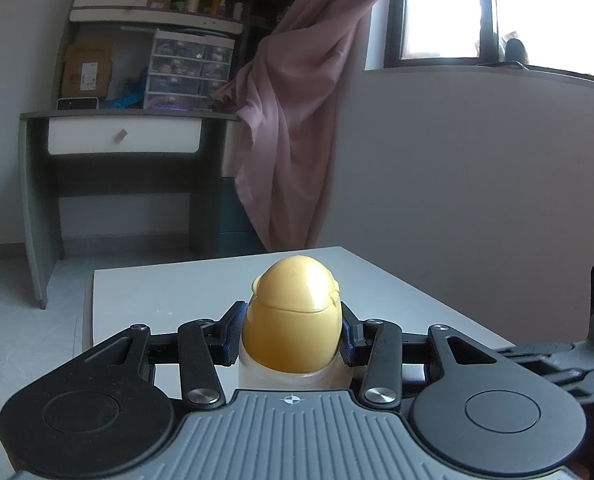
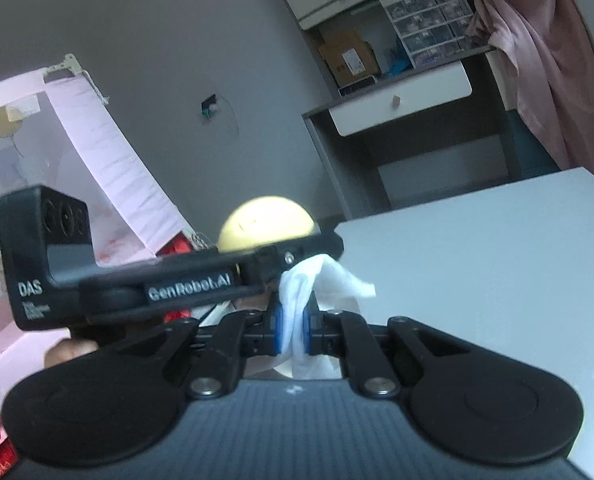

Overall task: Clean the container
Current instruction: 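Wipe the bottle body with the cloth in the right gripper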

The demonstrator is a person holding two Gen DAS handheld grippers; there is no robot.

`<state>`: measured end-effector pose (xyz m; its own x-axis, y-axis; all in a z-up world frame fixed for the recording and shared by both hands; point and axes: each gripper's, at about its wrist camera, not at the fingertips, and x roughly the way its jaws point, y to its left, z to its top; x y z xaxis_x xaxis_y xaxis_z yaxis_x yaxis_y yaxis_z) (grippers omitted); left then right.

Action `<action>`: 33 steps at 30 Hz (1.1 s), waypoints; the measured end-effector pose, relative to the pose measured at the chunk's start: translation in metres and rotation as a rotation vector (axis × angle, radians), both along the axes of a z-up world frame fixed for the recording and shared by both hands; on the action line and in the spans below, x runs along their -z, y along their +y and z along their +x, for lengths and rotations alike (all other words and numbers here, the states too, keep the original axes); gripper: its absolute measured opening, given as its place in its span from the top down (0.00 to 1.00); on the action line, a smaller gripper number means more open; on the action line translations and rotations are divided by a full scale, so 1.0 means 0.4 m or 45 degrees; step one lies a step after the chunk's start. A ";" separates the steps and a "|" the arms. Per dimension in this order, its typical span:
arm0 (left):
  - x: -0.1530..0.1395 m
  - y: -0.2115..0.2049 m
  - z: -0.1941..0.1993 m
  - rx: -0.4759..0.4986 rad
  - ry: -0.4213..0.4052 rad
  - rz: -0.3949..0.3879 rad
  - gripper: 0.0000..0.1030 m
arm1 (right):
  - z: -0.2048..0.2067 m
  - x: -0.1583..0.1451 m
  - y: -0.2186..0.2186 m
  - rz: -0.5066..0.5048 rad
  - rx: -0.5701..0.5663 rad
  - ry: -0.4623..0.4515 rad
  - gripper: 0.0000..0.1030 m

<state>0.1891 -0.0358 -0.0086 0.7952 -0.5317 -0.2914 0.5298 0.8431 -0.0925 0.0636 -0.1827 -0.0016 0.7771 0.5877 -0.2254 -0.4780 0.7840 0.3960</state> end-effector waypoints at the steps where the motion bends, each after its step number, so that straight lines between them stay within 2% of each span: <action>1: 0.000 0.000 0.000 -0.001 0.000 0.001 0.56 | 0.004 -0.001 -0.001 0.000 0.002 -0.004 0.91; 20: -0.001 -0.001 -0.001 0.002 0.005 0.002 0.55 | 0.043 0.098 0.011 -0.080 0.015 0.161 0.90; 25: -0.004 0.011 0.008 -0.001 0.005 -0.005 0.55 | 0.044 0.094 0.014 -0.080 0.018 0.162 0.90; 33: -0.001 0.022 0.010 0.002 0.004 -0.003 0.55 | 0.030 0.024 -0.002 -0.032 0.014 0.044 0.90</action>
